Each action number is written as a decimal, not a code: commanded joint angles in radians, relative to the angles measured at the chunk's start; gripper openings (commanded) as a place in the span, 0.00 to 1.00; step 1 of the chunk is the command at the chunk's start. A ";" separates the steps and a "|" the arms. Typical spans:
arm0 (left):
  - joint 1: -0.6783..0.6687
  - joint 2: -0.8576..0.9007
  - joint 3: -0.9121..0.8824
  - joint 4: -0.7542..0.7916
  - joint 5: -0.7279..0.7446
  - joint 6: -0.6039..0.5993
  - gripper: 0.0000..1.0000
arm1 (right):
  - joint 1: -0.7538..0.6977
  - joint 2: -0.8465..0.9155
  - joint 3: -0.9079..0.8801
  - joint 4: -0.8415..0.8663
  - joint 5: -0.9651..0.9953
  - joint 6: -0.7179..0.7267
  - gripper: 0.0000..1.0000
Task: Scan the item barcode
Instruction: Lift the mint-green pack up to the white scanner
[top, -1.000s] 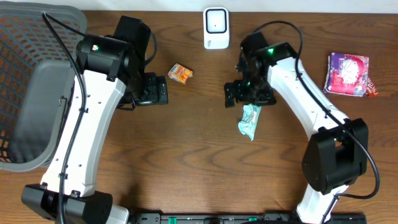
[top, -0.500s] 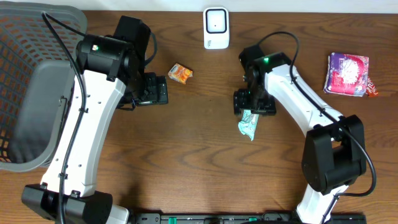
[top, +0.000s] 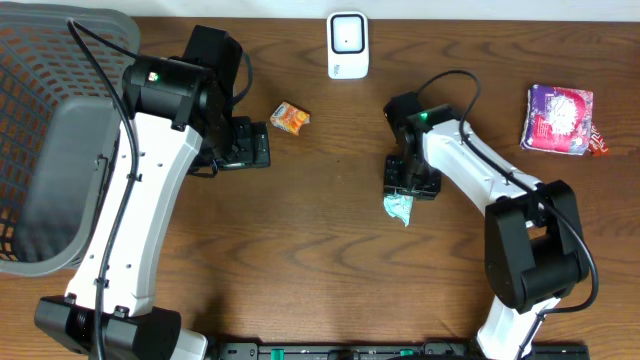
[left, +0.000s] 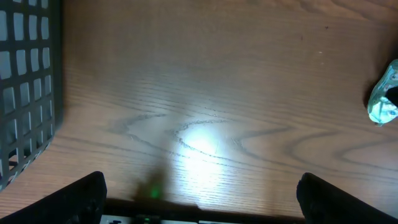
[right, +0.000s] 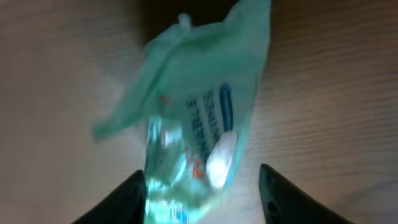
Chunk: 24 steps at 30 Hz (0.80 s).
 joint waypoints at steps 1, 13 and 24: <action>0.000 0.006 0.006 -0.002 -0.006 -0.001 0.98 | 0.011 -0.006 -0.095 0.133 0.033 0.059 0.40; 0.000 0.006 0.006 -0.002 -0.006 -0.001 0.98 | 0.011 -0.008 0.119 0.224 0.015 -0.128 0.01; 0.000 0.006 0.006 -0.002 -0.006 -0.001 0.98 | 0.011 0.079 0.323 0.821 0.026 -0.052 0.01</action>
